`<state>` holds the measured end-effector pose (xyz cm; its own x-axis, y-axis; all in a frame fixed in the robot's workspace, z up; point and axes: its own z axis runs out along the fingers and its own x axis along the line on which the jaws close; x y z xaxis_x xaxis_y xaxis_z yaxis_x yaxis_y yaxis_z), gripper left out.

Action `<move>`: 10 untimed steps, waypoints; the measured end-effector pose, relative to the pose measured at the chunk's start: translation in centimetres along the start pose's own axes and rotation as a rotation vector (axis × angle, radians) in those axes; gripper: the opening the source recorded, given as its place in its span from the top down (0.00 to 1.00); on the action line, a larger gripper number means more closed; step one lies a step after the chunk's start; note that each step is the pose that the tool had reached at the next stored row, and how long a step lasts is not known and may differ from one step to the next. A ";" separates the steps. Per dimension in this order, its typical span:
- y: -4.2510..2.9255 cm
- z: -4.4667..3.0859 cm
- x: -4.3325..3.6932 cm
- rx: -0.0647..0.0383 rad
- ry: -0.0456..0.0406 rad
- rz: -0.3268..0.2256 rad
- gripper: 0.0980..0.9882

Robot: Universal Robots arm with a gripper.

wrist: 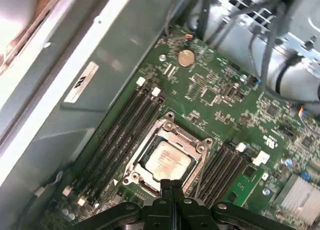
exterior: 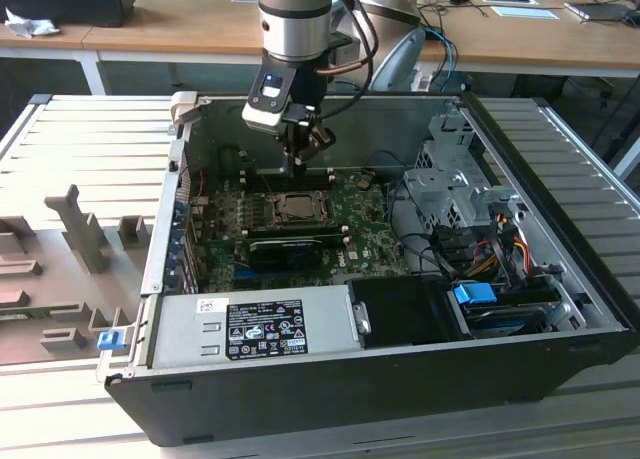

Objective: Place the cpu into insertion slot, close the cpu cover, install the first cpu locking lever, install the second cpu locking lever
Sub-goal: 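Install the first cpu locking lever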

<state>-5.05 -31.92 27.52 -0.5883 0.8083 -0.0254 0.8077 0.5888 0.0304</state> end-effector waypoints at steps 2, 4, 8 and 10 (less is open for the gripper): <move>0.00 0.01 0.00 -0.001 0.0015 -0.049 0.99; 0.00 0.02 0.00 -0.002 0.0025 -0.084 0.99; 0.00 0.03 0.00 -0.004 0.0049 -0.164 0.99; 0.00 0.04 0.00 -0.005 0.0063 -0.206 0.99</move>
<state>-5.05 -31.92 27.49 -0.7415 0.6705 -0.0254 0.6698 0.7419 0.0304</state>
